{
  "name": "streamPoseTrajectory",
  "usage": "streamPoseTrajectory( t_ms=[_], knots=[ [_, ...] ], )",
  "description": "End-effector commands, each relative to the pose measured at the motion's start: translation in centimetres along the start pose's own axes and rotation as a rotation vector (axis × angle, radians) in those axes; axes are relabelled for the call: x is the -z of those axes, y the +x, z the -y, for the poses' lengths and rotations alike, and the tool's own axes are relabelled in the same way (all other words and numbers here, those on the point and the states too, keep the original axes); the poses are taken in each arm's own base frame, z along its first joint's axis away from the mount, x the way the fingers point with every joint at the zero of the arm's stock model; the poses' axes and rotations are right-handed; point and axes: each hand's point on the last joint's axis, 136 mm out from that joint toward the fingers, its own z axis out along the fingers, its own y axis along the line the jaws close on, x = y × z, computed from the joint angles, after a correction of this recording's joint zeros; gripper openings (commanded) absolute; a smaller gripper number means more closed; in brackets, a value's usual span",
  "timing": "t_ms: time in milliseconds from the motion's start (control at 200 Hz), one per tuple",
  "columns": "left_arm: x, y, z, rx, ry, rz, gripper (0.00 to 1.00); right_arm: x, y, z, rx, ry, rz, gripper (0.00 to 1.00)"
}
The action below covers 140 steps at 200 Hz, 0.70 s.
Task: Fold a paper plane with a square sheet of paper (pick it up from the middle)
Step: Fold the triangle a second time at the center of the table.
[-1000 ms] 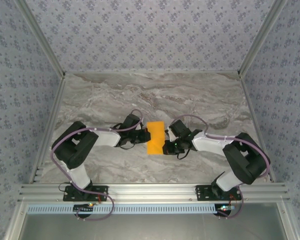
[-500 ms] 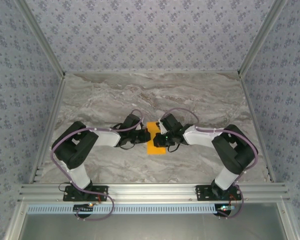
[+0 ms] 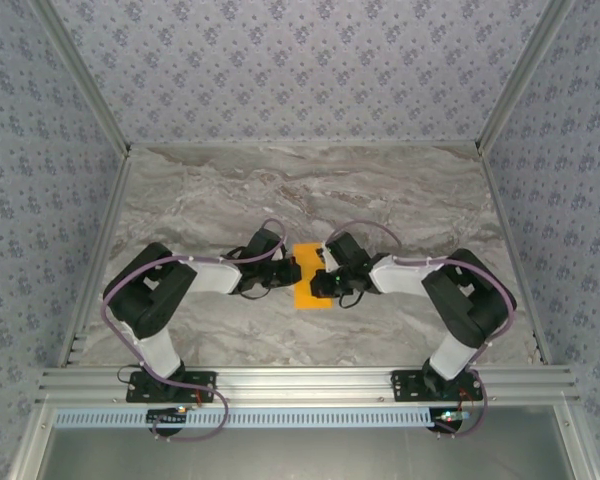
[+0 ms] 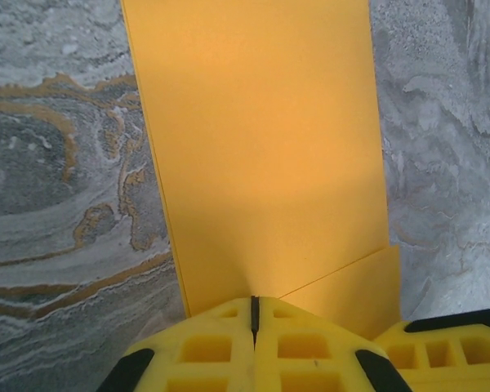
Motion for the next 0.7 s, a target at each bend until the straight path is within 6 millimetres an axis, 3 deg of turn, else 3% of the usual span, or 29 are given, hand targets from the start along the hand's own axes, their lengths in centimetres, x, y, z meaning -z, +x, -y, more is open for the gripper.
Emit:
streamPoseTrajectory(
  t_ms=[0,160,380,455,580,695],
  knots=[
    [-0.3,3.8,-7.9,0.092,-0.290,-0.079,0.00,0.8,5.4,3.7,-0.051,0.099,-0.138,0.00],
    [-0.4,4.2,-8.8,0.113,-0.307,-0.087,0.00,2.3,7.5,4.9,-0.075,0.122,-0.158,0.00],
    [-0.6,3.8,-8.2,0.111,-0.288,-0.082,0.00,3.9,9.2,5.3,-0.087,0.127,-0.174,0.00],
    [-0.7,3.6,-7.9,0.109,-0.279,-0.080,0.00,4.5,8.4,4.8,-0.078,0.114,-0.142,0.00],
    [-0.8,3.4,-7.6,0.109,-0.270,-0.083,0.00,5.6,5.2,2.3,-0.039,0.049,-0.050,0.00],
    [-0.9,3.2,-7.4,0.107,-0.269,-0.082,0.00,5.1,2.6,0.6,-0.012,0.010,-0.010,0.00]
  ],
)
